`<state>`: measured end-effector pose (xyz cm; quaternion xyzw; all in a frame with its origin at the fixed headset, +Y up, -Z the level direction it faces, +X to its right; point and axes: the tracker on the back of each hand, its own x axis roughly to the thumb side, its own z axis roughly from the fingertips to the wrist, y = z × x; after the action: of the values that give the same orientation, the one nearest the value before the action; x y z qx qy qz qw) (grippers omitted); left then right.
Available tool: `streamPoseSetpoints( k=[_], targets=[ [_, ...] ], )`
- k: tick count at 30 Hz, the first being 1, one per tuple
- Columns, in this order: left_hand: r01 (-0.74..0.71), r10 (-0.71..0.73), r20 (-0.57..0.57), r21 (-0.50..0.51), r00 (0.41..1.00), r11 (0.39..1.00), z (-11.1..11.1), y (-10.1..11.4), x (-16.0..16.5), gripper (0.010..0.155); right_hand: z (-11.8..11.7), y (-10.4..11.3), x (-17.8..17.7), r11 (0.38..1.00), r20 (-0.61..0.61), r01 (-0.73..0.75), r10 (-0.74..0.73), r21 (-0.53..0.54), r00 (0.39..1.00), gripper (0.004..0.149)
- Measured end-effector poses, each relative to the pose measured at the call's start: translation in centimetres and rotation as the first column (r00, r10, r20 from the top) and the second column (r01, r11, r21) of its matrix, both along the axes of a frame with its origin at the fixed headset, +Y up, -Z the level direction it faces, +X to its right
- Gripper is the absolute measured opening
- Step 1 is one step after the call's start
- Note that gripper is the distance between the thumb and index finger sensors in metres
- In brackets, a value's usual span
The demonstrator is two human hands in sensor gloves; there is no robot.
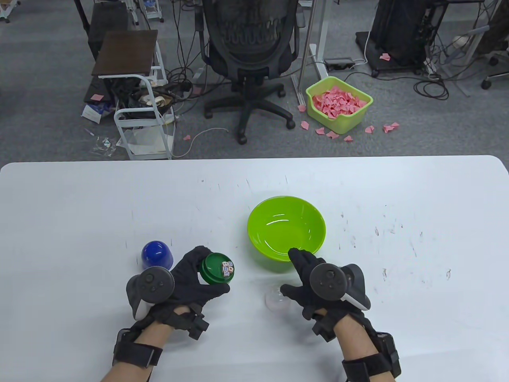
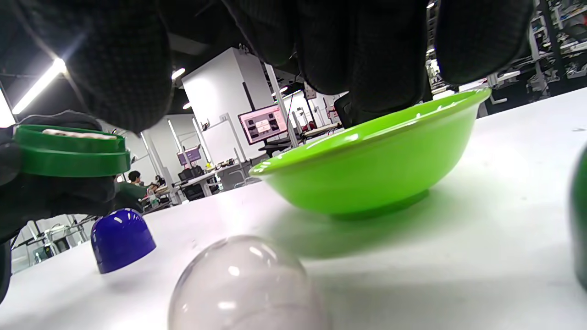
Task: Pour dice into bowl
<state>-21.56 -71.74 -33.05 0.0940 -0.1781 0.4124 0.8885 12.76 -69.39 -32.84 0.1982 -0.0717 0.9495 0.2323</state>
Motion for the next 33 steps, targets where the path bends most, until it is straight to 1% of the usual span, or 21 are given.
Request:
streamPoseSetpoints(
  k=[3, 8, 17, 23, 27, 33],
  targets=[
    [0.009, -0.009, -0.004, 0.004, 1.000, 1.000, -0.2, 0.2, 0.4, 0.102, -0.1, 0.1, 0.4, 1.000, 0.010, 0.012, -0.012, 0.004, 1.000, 0.086],
    [0.000, 0.000, -0.004, -0.016, 1.000, 1.000, -1.4, 0.9, 1.2, 0.101, -0.2, 0.1, 0.8, 0.999, 0.028, 0.031, -0.031, 0.007, 0.999, 0.085],
    [0.059, -0.059, -0.013, 0.006, 0.998, 0.998, -4.0, 3.4, 3.6, 0.099, -0.7, -0.3, 1.9, 0.997, 0.066, 0.068, -0.067, -0.021, 0.996, 0.083],
    [0.148, -0.148, 0.005, 0.024, 0.989, 0.989, -6.0, 4.3, 6.3, 0.098, -0.6, -0.4, 2.0, 0.997, 0.070, 0.073, -0.071, -0.026, 0.995, 0.083],
    [0.198, -0.198, 0.019, 0.016, 0.980, 0.980, -7.4, 4.4, 8.3, 0.096, -0.6, -0.4, 2.0, 0.997, 0.070, 0.068, -0.066, -0.031, 0.995, 0.083],
    [0.343, -0.343, 0.046, 0.000, 0.938, 0.939, -9.9, 4.1, 11.7, 0.096, -0.7, -0.6, 2.1, 0.997, 0.075, 0.060, -0.056, -0.052, 0.996, 0.083]
  ],
)
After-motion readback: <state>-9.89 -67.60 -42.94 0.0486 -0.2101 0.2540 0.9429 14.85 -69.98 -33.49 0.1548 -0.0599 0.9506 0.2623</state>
